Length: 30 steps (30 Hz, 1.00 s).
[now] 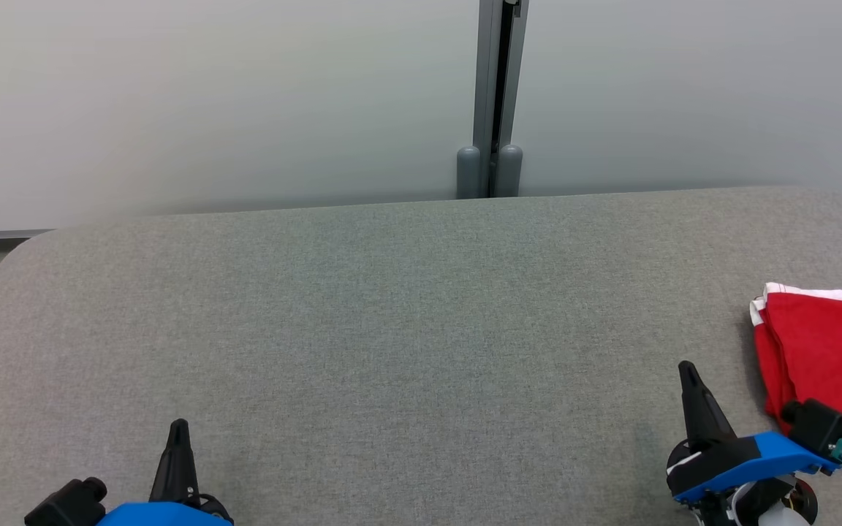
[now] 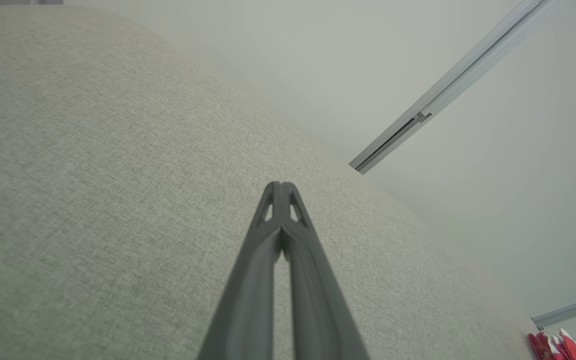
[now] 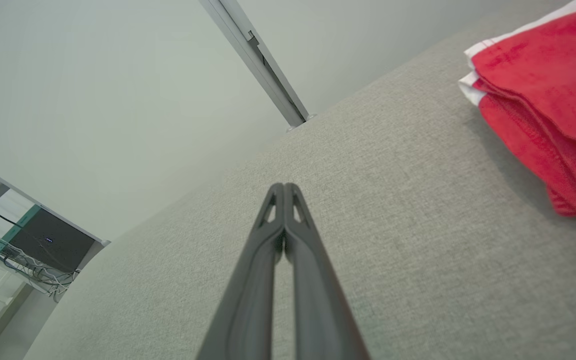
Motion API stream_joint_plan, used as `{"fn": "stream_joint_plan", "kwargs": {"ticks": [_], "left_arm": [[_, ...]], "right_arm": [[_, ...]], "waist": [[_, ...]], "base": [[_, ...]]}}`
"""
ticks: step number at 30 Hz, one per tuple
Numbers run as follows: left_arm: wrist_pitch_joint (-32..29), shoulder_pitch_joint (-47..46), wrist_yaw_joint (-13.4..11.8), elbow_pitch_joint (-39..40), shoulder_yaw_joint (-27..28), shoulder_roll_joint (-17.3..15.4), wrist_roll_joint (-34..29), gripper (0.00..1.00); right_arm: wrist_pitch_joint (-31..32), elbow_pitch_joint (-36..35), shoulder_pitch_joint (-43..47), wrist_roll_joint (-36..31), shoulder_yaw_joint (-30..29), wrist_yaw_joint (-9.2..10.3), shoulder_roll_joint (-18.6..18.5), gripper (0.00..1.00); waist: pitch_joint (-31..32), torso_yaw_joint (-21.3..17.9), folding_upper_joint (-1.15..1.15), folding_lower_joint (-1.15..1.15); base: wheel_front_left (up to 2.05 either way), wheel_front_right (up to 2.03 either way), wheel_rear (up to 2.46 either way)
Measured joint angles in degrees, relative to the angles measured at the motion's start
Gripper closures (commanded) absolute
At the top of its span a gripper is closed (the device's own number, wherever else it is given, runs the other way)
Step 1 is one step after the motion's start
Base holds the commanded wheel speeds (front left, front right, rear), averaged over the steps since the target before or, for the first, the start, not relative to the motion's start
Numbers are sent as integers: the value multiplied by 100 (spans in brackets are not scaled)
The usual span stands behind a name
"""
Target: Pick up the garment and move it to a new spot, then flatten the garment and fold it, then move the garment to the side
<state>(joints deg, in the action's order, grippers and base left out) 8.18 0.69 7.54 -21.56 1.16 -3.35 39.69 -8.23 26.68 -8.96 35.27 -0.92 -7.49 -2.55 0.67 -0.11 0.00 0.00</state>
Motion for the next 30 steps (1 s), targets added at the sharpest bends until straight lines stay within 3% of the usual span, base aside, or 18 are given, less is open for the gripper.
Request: {"fn": "stream_joint_plan", "kwargs": {"ticks": [30], "left_arm": [[-578, -270, 0, 300, 202, 14, 2087, 100]], "right_arm": [[581, -503, 109, 2259, -223, 1, -2, 100]], "waist": [[-25, 3, 0, 0]], "base": [[0, 0, 0]]}}
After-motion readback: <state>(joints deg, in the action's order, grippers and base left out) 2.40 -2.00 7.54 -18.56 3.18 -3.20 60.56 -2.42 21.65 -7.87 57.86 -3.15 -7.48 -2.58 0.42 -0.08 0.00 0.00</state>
